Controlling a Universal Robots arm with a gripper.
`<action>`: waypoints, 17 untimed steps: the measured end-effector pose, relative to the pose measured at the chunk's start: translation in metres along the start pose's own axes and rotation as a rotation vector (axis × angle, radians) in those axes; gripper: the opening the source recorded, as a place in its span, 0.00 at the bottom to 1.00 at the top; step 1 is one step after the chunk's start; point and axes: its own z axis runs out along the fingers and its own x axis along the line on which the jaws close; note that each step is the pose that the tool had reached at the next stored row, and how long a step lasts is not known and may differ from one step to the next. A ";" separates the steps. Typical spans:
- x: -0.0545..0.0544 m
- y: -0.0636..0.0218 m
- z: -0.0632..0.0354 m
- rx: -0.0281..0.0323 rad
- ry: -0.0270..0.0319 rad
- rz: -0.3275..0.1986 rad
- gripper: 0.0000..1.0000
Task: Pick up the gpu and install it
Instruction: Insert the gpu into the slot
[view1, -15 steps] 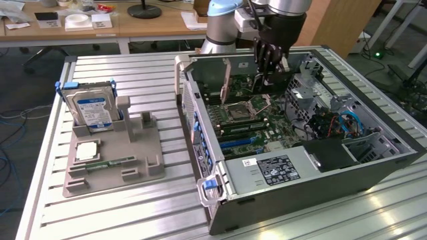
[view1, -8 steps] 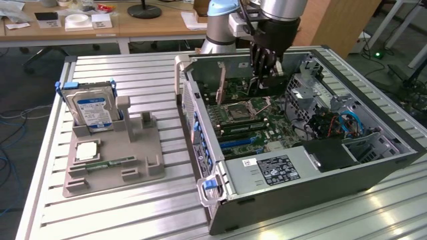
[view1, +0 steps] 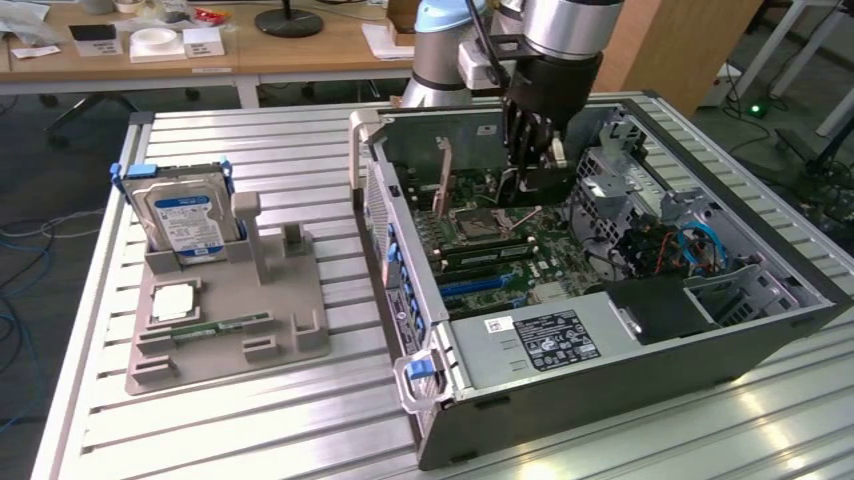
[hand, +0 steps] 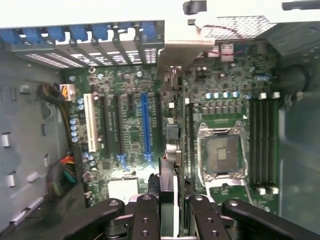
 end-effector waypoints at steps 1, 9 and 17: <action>0.002 -0.0001 0.0011 0.0001 0.0000 0.000 0.27; 0.006 0.0027 0.0129 -0.0036 0.0005 0.000 0.27; 0.009 0.0088 0.0231 -0.0096 -0.0005 -0.031 0.27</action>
